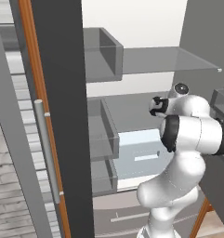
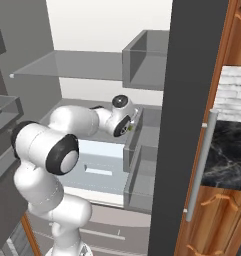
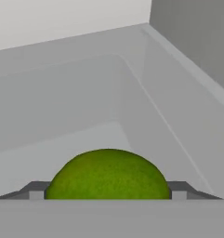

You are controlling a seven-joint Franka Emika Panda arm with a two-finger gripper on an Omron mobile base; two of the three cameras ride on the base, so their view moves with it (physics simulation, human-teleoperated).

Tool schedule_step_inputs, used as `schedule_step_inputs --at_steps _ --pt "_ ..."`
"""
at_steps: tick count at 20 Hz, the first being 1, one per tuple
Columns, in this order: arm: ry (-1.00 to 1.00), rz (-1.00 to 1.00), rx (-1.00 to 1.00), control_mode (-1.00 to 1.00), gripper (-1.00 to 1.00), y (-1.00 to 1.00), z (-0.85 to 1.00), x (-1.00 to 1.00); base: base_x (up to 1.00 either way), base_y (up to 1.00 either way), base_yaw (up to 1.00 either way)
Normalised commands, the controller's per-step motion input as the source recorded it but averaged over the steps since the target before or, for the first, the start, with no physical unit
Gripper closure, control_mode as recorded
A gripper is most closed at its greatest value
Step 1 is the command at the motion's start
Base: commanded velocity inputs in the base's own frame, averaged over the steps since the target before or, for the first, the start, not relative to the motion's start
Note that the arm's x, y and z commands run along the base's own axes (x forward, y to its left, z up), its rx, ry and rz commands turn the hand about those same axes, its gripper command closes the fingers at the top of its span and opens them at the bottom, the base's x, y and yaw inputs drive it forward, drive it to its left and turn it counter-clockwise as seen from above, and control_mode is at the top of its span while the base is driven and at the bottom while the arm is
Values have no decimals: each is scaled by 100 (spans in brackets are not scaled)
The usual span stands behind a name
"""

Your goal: Open the fridge, remove the apple, lime, and fish, and place them on any counter.

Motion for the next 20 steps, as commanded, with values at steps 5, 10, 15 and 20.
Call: schedule_step_inputs --at_steps 5,10,15,20 --pt "7 0 0 -100 100 36 81 -96 0 0 0" --pt "22 2 0 -100 100 34 96 -97 0 0 0" --pt "10 10 0 -100 100 51 57 -100 0 0 0" --pt "0 14 0 -100 100 58 19 -100 0 0 0"
